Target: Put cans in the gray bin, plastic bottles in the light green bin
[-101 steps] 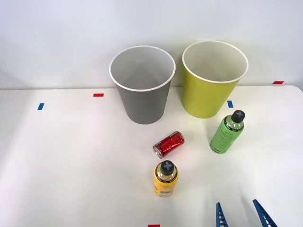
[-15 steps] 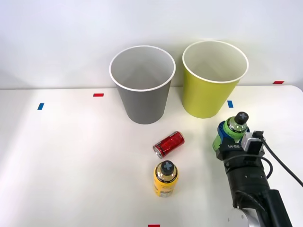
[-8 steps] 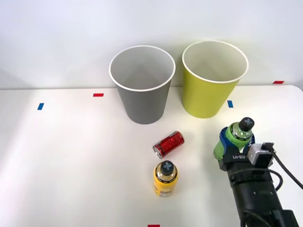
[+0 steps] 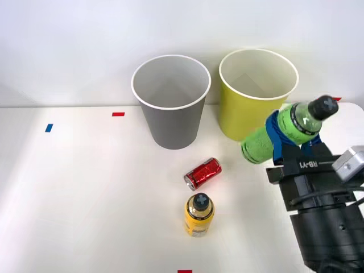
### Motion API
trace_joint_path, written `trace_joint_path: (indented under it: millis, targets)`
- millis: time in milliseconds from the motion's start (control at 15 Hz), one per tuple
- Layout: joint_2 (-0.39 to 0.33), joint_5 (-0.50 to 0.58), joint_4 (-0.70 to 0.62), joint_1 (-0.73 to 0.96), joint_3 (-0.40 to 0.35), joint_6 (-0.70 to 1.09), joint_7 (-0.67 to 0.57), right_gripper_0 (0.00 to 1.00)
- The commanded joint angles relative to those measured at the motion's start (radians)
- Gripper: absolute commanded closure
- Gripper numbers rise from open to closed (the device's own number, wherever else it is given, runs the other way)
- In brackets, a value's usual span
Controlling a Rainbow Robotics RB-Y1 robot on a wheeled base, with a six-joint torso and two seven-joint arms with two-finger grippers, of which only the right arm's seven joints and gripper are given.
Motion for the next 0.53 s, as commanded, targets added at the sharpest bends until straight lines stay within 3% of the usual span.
trace_joint_path:
  millis: [67,267,533]
  targets:
    - [0.041,-0.098,-0.101,-0.081,-0.047,0.123,-0.012,1.0]
    - [0.065,-0.139,-0.095,-0.149,-0.1,0.177,-0.001,1.0]
    - [0.151,-0.139,-0.069,-0.357,-0.261,0.431,-0.006,1.0]
